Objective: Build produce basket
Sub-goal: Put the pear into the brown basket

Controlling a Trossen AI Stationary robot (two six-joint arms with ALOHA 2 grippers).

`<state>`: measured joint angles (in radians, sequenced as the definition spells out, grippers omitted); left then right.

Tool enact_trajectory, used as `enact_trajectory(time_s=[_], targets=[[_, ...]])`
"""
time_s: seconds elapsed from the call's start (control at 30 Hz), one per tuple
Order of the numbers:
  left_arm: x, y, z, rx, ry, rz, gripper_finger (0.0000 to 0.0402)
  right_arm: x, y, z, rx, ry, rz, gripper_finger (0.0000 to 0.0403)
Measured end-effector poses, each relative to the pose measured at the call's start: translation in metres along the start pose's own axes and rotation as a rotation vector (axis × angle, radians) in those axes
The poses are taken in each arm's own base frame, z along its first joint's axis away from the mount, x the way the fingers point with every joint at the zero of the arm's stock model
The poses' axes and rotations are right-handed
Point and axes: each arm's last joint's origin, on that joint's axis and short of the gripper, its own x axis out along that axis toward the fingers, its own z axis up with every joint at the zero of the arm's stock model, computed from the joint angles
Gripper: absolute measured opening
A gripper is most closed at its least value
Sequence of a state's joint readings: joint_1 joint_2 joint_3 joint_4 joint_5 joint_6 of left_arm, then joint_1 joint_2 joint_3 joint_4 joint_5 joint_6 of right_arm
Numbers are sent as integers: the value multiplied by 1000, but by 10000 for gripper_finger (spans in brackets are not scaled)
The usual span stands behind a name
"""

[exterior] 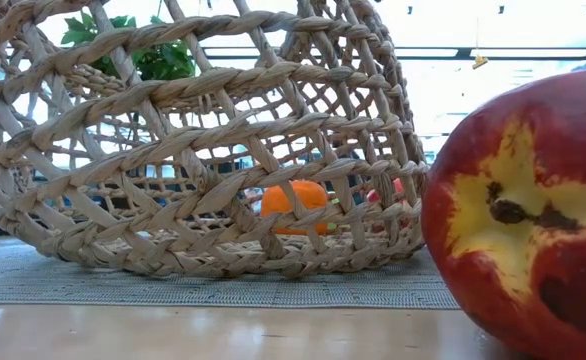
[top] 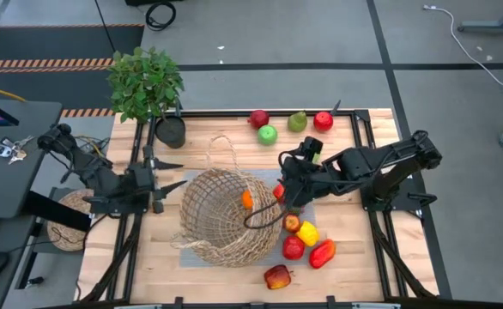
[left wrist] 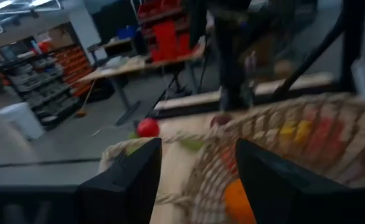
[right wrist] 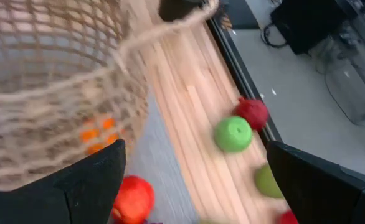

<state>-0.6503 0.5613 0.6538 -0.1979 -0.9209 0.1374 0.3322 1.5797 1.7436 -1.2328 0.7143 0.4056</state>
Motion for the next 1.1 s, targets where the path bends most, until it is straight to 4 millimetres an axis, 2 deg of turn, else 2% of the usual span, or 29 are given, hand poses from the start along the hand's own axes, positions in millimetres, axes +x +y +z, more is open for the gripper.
enact_trajectory(time_s=[0.17, 0.4, 0.6, 0.7, 0.87, 0.97, 1.1], targets=[[-7, 0, -19, -93, -77, -24, 204, 7, -15, -19, 63, 1, -15, 392], [-7, -9, -50, -163, -129, -46, 203, 9, -34, -44, 175, -68, 66, 392], [-6, -13, -61, -198, -134, -54, 203, 7, -46, -54, 251, -141, 157, 392], [-6, -16, -64, -218, -140, -115, 199, 6, -49, -59, 221, -158, 183, 392], [-3, -25, -81, -256, -151, -292, 183, 5, -63, -72, 220, -221, 195, 392], [-1, -28, -94, -293, -169, -329, 170, 9, -72, -81, 248, -262, 245, 392], [-2, -23, -105, -343, -265, -295, 148, 16, -80, -97, 276, -314, 315, 392]])
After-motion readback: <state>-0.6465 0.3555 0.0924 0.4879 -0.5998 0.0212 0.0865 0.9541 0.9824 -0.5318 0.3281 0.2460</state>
